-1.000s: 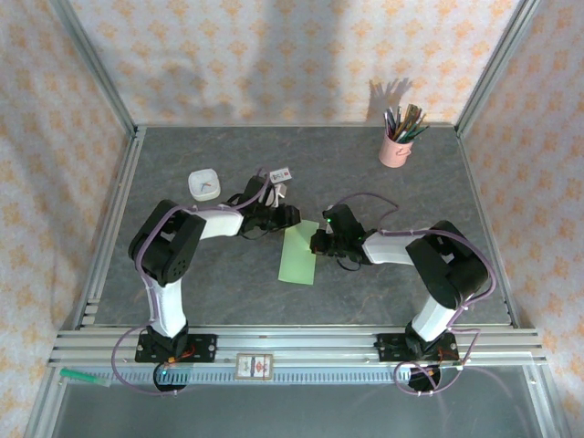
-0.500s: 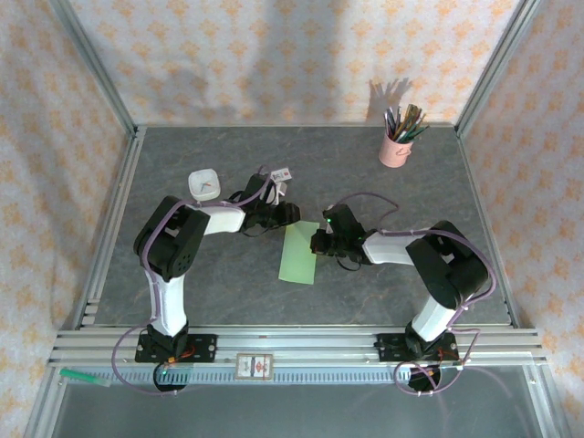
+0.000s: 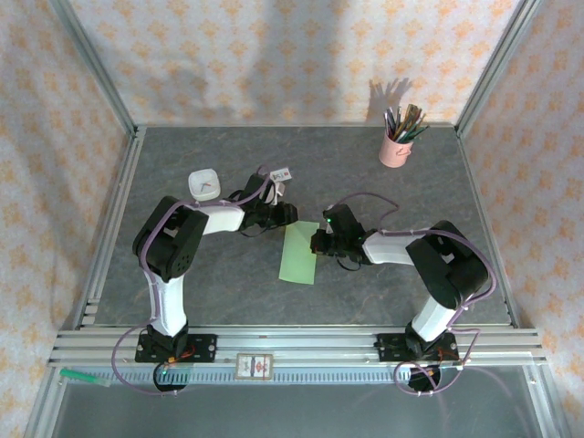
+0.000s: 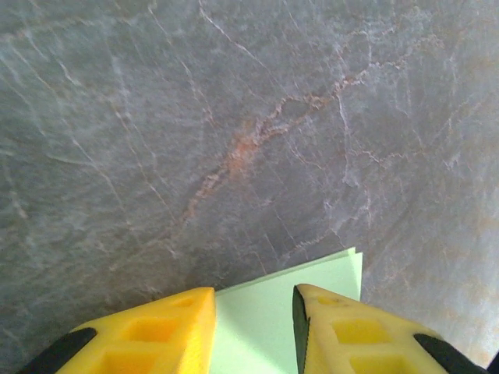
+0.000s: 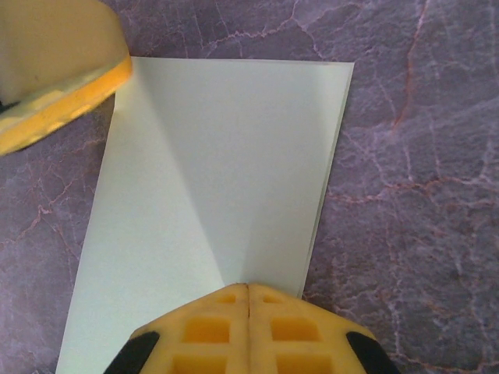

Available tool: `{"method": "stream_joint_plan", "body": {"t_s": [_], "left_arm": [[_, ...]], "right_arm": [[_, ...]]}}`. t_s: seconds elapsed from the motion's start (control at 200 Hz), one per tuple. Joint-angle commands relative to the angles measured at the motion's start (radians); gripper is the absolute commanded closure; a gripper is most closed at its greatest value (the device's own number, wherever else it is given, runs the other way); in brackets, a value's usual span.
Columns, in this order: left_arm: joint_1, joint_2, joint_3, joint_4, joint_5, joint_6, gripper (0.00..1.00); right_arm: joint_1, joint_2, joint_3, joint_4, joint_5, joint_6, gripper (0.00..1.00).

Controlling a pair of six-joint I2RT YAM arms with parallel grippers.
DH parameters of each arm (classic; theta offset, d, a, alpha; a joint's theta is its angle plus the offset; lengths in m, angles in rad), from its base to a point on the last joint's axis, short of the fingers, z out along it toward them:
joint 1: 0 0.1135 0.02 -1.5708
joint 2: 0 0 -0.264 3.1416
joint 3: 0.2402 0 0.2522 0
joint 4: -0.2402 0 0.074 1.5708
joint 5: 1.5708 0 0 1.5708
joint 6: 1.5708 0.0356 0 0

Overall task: Fold a paper plane with a square sheet of paper (pick it up from the middle)
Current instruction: First fold the square sheet of paper in half at the center of the table.

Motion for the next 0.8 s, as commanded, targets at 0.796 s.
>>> {"method": "stream_joint_plan", "body": {"t_s": [0.796], "left_arm": [[-0.15, -0.377, -0.363, 0.059, 0.026, -0.136, 0.63]], "right_arm": [[-0.011, 0.048, -0.035, -0.222, 0.145, -0.005, 0.99]]}}
